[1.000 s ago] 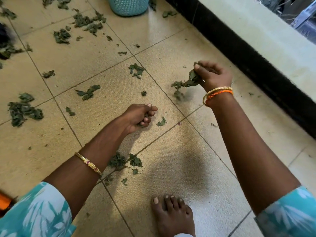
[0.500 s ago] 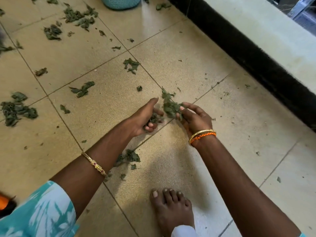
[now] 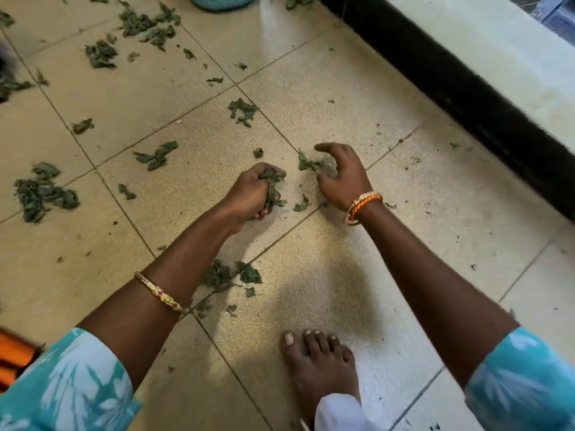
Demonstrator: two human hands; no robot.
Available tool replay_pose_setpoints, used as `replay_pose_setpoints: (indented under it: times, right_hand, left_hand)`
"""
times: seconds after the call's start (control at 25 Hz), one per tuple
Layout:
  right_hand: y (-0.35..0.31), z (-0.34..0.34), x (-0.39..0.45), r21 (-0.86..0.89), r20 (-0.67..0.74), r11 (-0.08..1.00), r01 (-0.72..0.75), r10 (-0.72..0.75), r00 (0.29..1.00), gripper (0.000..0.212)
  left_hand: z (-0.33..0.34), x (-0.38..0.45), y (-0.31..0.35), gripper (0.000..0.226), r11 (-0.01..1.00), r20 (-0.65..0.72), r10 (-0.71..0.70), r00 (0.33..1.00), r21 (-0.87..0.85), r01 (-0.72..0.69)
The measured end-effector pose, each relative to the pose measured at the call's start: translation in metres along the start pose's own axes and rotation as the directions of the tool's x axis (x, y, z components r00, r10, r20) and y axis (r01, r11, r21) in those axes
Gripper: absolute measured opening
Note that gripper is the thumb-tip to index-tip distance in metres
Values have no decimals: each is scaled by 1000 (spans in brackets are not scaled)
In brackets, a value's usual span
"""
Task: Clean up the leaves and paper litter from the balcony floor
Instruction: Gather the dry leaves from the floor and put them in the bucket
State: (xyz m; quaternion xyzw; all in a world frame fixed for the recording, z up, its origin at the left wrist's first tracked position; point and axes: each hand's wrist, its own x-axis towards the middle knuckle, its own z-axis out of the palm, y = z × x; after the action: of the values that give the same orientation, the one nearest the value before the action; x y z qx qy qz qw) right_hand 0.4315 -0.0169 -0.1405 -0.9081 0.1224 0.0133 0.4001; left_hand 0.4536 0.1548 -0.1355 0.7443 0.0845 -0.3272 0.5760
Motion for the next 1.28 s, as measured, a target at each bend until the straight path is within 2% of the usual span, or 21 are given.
replay_pose_setpoints:
  times: [0.12, 0.2, 0.24, 0.36, 0.44, 0.56, 0.6, 0.64, 0.68, 0.72, 0.76, 0.8, 0.84, 0.92, 1.0, 1.08, 1.12, 1.16, 1.2, 1.24, 1.28]
  right_hand:
    - [3, 11, 22, -175, 272, 977, 121, -70, 960, 69]
    - [7, 25, 14, -272, 372, 935, 228, -116, 921, 76]
    - [11, 33, 1, -324, 377, 900, 292, -160, 912, 73]
    - [26, 49, -43, -343, 280, 840, 422, -337, 899, 50]
    - [39, 52, -61, -359, 163, 808, 468, -439, 884, 40]
    - [44, 49, -61, -355, 56, 750, 558, -578, 814, 19]
    - [39, 47, -58, -306, 35, 790, 531, -548, 836, 19]
    - [32, 44, -57, -209, -21, 874, 438, -452, 892, 20]
    - [23, 37, -55, -11, -82, 970, 244, -244, 966, 21]
    - [16, 29, -50, 272, -74, 962, 3, 18, 997, 20]
    - [10, 18, -45, 534, -7, 826, -180, 217, 976, 19]
    - [5, 5, -40, 703, 60, 656, -274, 329, 942, 18]
    - [1, -7, -36, 806, 108, 507, -305, 381, 918, 17]
    - [-9, -22, -30, 912, 194, 266, -313, 393, 899, 17]
    - [-25, -15, -32, 936, 211, 189, -296, 370, 905, 18]
    - [-40, 7, -39, 938, 137, 257, -233, 340, 930, 18]
    - [-44, 19, -43, 910, 51, 378, -169, 304, 951, 18]
    - [-46, 31, -48, 827, -57, 557, -84, 231, 971, 17]
    - [-44, 40, -52, 683, -148, 730, 16, 116, 982, 15]
    - [-42, 46, -55, 509, -198, 852, 124, -24, 980, 14]
    - [-39, 50, -58, 344, -208, 914, 217, -151, 966, 13]
  left_hand:
    - [-16, -1, -3, 27, 999, -58, -4, 998, -51, 1]
    - [-23, -2, -6, 26, 992, -80, -39, 996, -119, 30]
    - [-24, -3, -7, 28, 990, -91, -52, 994, -134, 39]
    - [-24, -5, -12, 37, 985, -168, -98, 981, -159, 71]
    - [-25, -4, -15, 33, 982, -196, -133, 972, -157, 103]
    - [-27, -2, -18, 20, 968, -159, -181, 971, -206, 147]
    - [-27, -2, -17, 19, 951, -133, -205, 970, -262, 165]
    - [-27, -2, -17, 19, 927, -101, -233, 967, -322, 190]
    - [-27, -3, -17, 22, 903, -66, -261, 963, -370, 219]
    - [-26, -4, -16, 25, 881, -25, -286, 958, -400, 252]
    - [-24, -5, -15, 28, 861, 20, -306, 952, -420, 286]
    - [-23, -7, -14, 31, 844, 65, -318, 946, -435, 314]
    - [-21, -8, -13, 33, 830, 108, -323, 940, -444, 336]
    - [-17, -8, -9, 33, 814, 180, -310, 934, -457, 358]
    - [-10, -9, -6, 23, 811, 243, -279, 929, -458, 363]
    - [-3, -11, -4, 21, 802, 315, -242, 918, -467, 372]
    - [1, -12, -3, 25, 789, 348, -223, 910, -484, 379]
    - [3, -12, -3, 29, 774, 363, -211, 907, -505, 382]
    - [4, -12, -2, 33, 763, 361, -210, 909, -521, 383]
    - [5, -12, -2, 36, 760, 343, -218, 914, -528, 380]
    - [5, -13, -1, 41, 769, 313, -229, 922, -522, 368]
